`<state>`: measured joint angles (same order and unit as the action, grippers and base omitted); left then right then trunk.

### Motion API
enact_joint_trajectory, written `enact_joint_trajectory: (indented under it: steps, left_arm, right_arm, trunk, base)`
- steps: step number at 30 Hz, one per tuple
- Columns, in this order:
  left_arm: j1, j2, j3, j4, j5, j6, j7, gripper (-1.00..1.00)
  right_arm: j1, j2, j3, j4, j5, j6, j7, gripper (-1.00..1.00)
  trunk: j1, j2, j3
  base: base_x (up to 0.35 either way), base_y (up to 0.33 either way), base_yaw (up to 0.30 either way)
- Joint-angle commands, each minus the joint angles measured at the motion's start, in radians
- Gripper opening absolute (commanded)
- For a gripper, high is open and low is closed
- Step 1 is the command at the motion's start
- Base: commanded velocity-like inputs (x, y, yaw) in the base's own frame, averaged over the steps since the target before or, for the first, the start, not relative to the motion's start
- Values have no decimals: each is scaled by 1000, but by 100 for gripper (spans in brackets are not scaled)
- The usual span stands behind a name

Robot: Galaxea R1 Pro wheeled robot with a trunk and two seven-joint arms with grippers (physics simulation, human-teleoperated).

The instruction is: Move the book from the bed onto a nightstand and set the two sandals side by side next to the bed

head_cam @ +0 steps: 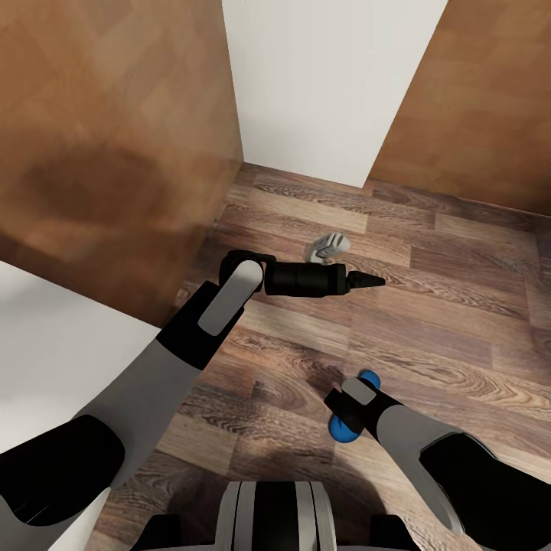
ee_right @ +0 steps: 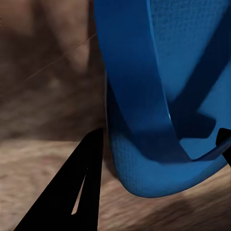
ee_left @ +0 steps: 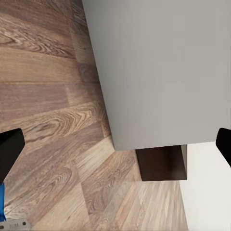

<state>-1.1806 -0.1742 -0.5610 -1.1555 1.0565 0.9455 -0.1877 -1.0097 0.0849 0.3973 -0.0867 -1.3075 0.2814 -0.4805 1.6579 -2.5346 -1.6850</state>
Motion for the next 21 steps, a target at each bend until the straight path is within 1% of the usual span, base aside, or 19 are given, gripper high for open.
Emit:
enact_joint_trajectory:
  steps: [1, 21]
  left_arm:
    - [-1, 0, 1, 0, -7, 3, -8, 100]
    - [-1, 0, 1, 0, -7, 3, -7, 100]
  right_arm:
    - [0, -1, 5, -5, -13, -1, 2, -100]
    - [0, -1, 5, -5, -13, -1, 1, -100]
  trunk:
    - [9, 0, -1]
    - [9, 0, -1]
  base:
    - [0, 0, 0]
    - [0, 0, 0]
